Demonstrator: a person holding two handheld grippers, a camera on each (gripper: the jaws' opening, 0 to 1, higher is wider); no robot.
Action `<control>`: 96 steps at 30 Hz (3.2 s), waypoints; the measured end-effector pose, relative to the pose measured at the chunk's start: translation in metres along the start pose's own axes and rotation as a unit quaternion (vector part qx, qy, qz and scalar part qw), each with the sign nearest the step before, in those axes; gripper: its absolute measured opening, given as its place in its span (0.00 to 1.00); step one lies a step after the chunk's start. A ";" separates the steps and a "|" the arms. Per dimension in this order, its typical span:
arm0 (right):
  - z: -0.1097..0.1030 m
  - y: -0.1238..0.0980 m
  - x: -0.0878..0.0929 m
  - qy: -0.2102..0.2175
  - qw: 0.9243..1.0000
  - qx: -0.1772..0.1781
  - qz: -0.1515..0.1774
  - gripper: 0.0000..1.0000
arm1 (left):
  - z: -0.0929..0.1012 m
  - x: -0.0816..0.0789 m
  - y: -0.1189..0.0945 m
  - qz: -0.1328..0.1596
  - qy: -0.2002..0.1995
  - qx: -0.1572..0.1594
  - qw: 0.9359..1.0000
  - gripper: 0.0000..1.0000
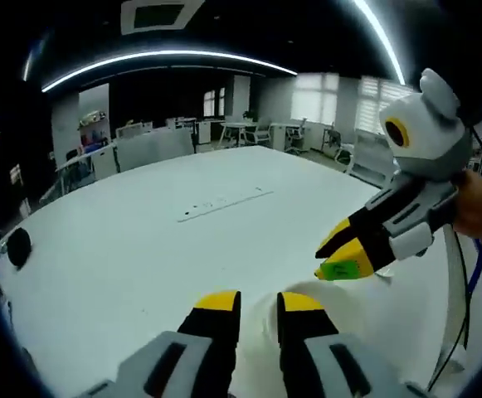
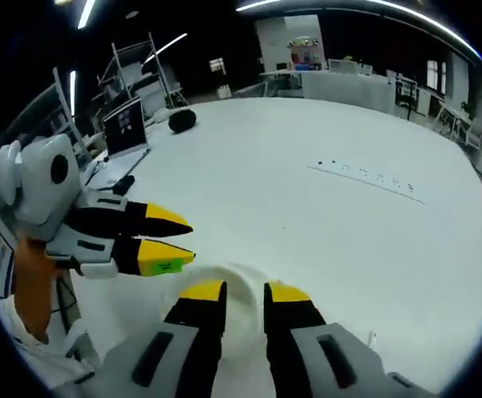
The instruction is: Tidy tabletop coffee trays, cups and spoons，present forward
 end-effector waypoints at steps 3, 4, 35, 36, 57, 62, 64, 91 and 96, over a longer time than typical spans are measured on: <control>0.003 -0.024 -0.012 -0.003 0.997 0.003 0.083 0.27 | 0.004 -0.007 -0.030 0.045 0.016 -0.013 0.999 0.20; 0.007 -0.026 -0.014 -0.004 0.996 0.004 0.089 0.28 | 0.002 -0.008 -0.032 0.053 0.017 -0.013 0.998 0.20; 0.085 -0.147 0.005 0.007 0.926 0.126 0.355 0.34 | -0.050 0.012 -0.166 0.265 0.050 -0.198 0.942 0.23; 0.089 -0.150 0.010 0.018 0.924 0.123 0.361 0.34 | -0.054 0.018 -0.172 0.278 0.044 -0.216 0.935 0.23; 0.137 -0.159 0.093 0.065 0.903 0.178 0.387 0.36 | -0.060 0.099 -0.192 0.284 0.010 -0.271 0.920 0.26; 0.145 -0.156 0.111 0.086 0.904 0.184 0.377 0.36 | -0.058 0.111 -0.186 0.273 -0.006 -0.268 0.924 0.27; 0.145 -0.156 0.113 0.090 0.904 0.183 0.375 0.36 | -0.058 0.113 -0.185 0.271 -0.008 -0.267 0.925 0.27; 0.144 -0.168 0.095 0.075 0.912 0.187 0.356 0.37 | -0.045 0.114 -0.187 0.245 0.011 -0.210 0.946 0.30; 0.143 -0.160 0.085 0.063 0.926 0.178 0.326 0.36 | -0.035 0.107 -0.189 0.240 0.029 -0.170 0.955 0.31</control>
Point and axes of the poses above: the point that each gripper's makers call its tool centre point, and the gripper's own axes: y roughly forward along the fingers, z roughly to its right, x roughly out of its underside, the point moved 4 cm from there along -y, roughly backward along the fingers, and after that the axes turned 9 degrees about x, right-handed, at the moved point
